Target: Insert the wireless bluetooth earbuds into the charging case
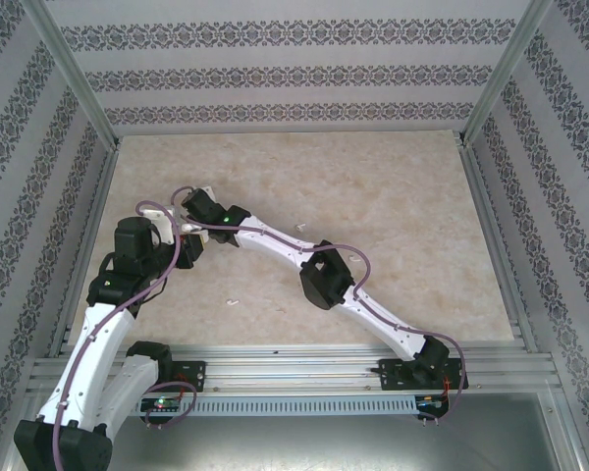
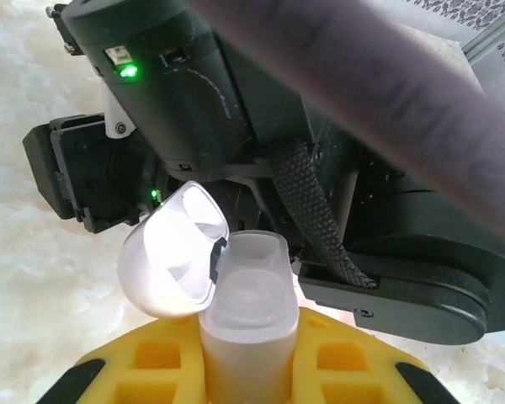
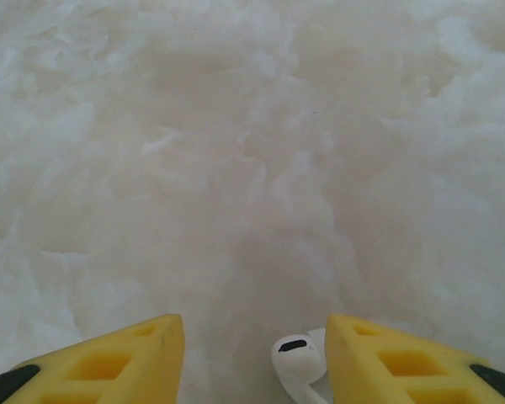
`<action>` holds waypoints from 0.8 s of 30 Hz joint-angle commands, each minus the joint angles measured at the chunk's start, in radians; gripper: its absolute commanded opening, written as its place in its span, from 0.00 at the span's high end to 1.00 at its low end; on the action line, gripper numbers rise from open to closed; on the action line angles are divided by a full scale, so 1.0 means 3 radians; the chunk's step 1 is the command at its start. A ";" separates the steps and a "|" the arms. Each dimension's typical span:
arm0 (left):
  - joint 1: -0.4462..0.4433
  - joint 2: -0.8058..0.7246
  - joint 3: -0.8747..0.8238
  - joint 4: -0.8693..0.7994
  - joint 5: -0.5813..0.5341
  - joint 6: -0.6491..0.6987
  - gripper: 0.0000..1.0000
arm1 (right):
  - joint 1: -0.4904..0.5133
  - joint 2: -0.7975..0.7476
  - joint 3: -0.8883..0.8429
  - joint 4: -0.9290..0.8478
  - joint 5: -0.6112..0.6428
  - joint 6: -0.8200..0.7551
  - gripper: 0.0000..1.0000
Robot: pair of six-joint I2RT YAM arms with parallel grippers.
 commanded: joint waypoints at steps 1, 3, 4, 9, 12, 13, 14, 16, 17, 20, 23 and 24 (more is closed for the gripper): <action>-0.0028 -0.0072 0.0043 -0.0075 -0.0007 0.0020 1.00 | 0.0000 0.0034 0.0017 -0.0155 0.0085 0.0064 0.53; -0.0029 -0.0071 0.0035 -0.0061 0.0014 0.0008 1.00 | -0.0014 0.0025 -0.0010 -0.0213 0.0050 0.0116 0.53; -0.0027 -0.0073 0.0027 -0.0052 0.0027 -0.0002 1.00 | -0.0021 0.0019 -0.0028 -0.0226 0.0038 0.0126 0.53; -0.0031 -0.0072 0.0036 -0.0032 0.0049 -0.0011 1.00 | -0.0055 0.0003 -0.0114 -0.0292 -0.0037 0.0177 0.59; -0.0032 -0.0076 0.0044 -0.0040 0.0050 -0.0007 1.00 | -0.0070 -0.0002 -0.0138 -0.0352 -0.0083 0.0220 0.63; -0.0035 -0.0077 0.0046 -0.0039 0.0049 -0.0002 1.00 | -0.0077 -0.0010 -0.0157 -0.0368 -0.0096 0.0218 0.64; -0.0038 -0.0075 0.0044 -0.0040 0.0051 -0.0003 1.00 | -0.0080 -0.0019 -0.0171 -0.0382 -0.0104 0.0225 0.65; -0.0041 -0.0072 0.0043 -0.0034 0.0053 -0.0007 1.00 | -0.0098 -0.0068 -0.0240 -0.0405 -0.0120 0.0254 0.68; -0.0041 -0.0070 0.0046 -0.0029 0.0061 -0.0002 1.00 | -0.0109 -0.0103 -0.0284 -0.0405 -0.0137 0.0275 0.70; -0.0047 -0.0061 0.0049 -0.0010 0.0071 -0.0010 1.00 | -0.0146 -0.0235 -0.0465 -0.0408 -0.0186 0.0314 0.74; -0.0049 -0.0062 0.0056 -0.0004 0.0077 -0.0012 1.00 | -0.0188 -0.0364 -0.0641 -0.0402 -0.0237 0.0323 0.79; -0.0049 -0.0062 0.0055 -0.0004 0.0082 -0.0014 1.00 | -0.0205 -0.0396 -0.0687 -0.0405 -0.0262 0.0319 0.80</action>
